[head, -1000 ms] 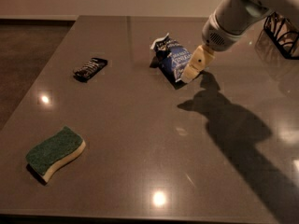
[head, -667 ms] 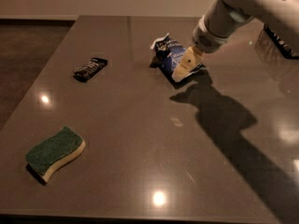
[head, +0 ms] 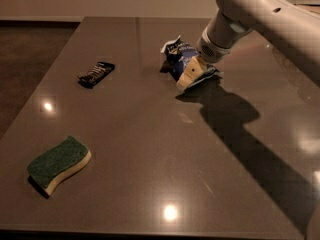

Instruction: Move blue chip bag near sponge

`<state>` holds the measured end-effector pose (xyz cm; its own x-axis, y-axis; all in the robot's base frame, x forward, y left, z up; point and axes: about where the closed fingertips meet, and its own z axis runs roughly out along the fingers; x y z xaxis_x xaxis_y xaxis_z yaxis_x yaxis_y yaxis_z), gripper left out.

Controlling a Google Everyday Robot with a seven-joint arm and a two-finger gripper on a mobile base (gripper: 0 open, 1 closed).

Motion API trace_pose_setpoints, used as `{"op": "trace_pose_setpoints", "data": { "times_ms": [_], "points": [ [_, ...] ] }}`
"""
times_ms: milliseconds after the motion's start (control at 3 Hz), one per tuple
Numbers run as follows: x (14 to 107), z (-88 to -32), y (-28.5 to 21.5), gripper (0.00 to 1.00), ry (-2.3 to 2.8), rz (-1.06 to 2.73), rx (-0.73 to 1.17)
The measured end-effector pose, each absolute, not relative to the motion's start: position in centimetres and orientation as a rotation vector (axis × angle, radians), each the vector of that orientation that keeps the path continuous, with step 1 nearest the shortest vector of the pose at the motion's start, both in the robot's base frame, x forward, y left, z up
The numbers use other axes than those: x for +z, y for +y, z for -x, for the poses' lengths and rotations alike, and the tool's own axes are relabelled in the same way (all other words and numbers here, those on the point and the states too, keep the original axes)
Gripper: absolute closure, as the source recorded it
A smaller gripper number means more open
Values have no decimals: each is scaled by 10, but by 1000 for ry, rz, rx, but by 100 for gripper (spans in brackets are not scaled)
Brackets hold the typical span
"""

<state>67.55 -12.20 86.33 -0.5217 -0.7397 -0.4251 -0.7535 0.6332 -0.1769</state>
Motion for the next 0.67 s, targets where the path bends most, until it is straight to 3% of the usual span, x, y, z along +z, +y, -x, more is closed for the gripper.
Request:
{"op": "trace_pose_setpoints", "data": {
  "times_ms": [667],
  "points": [
    [858,-684,-110,39,2390,1172,92]
  ]
}}
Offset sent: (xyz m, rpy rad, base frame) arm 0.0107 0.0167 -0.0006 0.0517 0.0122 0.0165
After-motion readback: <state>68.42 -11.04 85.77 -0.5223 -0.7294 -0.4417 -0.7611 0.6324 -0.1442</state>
